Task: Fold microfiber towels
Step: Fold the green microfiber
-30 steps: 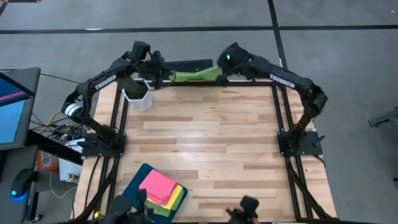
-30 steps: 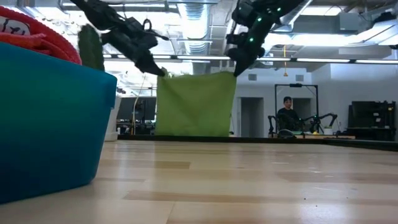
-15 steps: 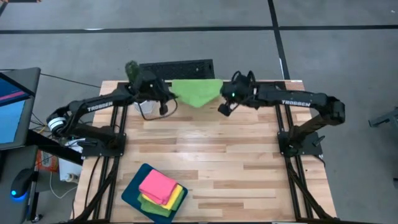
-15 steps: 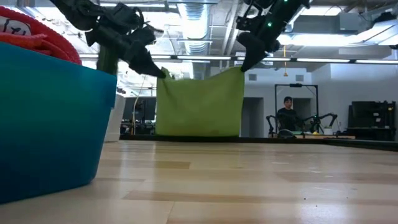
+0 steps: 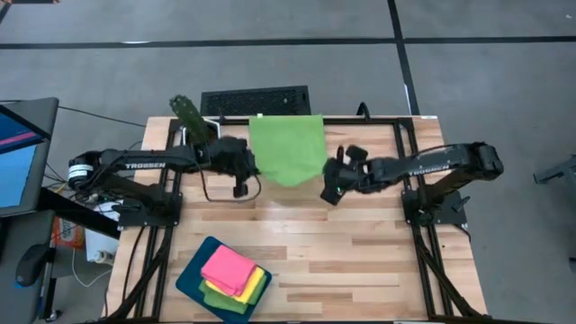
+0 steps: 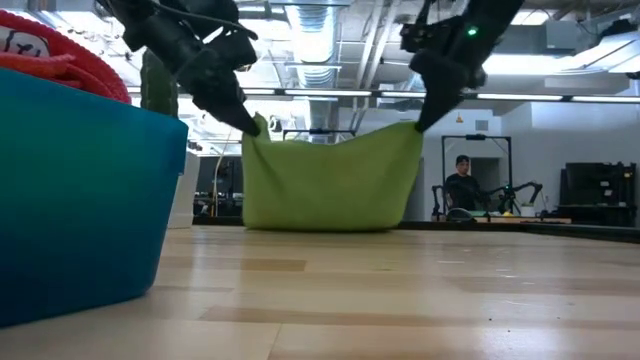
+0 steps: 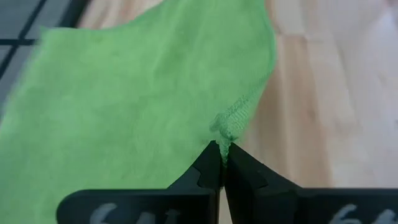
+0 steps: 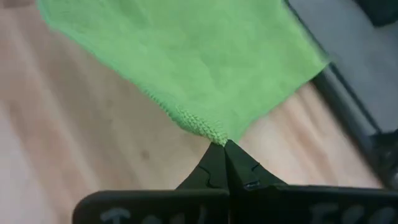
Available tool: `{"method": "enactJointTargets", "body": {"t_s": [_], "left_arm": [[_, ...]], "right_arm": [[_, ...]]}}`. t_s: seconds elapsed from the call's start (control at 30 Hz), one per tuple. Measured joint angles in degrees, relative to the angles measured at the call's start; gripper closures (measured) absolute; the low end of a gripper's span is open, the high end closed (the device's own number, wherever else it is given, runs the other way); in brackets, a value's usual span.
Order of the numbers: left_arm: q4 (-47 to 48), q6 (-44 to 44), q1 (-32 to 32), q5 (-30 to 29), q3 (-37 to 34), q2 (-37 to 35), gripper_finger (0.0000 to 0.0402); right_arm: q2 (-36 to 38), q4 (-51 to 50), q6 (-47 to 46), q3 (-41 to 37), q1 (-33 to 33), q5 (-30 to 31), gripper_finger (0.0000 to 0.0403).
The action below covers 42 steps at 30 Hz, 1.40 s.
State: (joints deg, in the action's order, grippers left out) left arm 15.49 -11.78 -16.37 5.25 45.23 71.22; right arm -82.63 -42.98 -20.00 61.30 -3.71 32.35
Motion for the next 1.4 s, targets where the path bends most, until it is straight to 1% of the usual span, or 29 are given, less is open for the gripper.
{"method": "enactJointTargets", "body": {"t_s": [0.2,0.27,0.37,0.57,0.7,0.83,0.9,0.97,1.1,1.23,1.3,1.4], "left_arm": [[-5.05,7.61,11.17,-7.03,-5.07,-0.02,0.0401],[-7.57,11.42,14.87,-10.11,-7.15,-0.02,0.0401],[-8.9,16.87,20.14,-15.04,-8.76,-0.02,0.0401],[-9.07,25.79,29.1,-28.8,-11.21,-0.02,0.0401],[-8.39,29.44,31.88,-33.94,-11.77,0.07,0.0401],[-8.86,28.19,31.93,-38.61,-11.77,0.07,0.0401],[-8.84,26.96,31.07,-41.6,-11.77,0.07,0.0401],[-8.84,25.28,29.57,-42.83,-11.77,0.07,0.0401],[-8.88,21.75,24.71,-42.14,-11.77,0.07,0.0401],[-8.78,18.69,19.24,-41.1,-11.77,0.09,0.0401],[-8.81,16.44,16.54,-40.74,-11.77,0.09,0.0401],[-9.61,12.88,11.83,-36.51,-11.77,0.11,0.0401]], "right_arm": [[-0.81,-0.42,-12.37,-3.56,-8.4,0.94,0.0403],[-0.81,-1.18,-16.78,-4.21,-10.77,0.99,0.0403],[-0.81,-1.93,-21.69,-4.43,-13.56,1.07,0.0403],[-0.81,-1.97,-26.78,-4.44,-15.92,1.08,0.0403],[-1.04,-1.88,-28.02,-4.44,-15.72,1.01,0.0403],[-1.05,-1.15,-25.13,-4.44,-12.84,1.91,0.0403],[-1.05,-0.61,-21.88,-4.43,-10.51,2.91,0.0403],[-1.05,-0.4,-18.2,-4.42,-7.53,3.7,0.0403],[-1.05,1.19,-11.0,-4.41,-0.21,3.55,0.0403],[-1.05,7.23,-1.24,-4.41,6.32,2.74,0.0403],[-1.05,10.58,2.73,-4.41,9.69,0.95,0.0403],[-1.06,13.46,6.32,-4.41,14.26,-2.73,0.0403]]}}
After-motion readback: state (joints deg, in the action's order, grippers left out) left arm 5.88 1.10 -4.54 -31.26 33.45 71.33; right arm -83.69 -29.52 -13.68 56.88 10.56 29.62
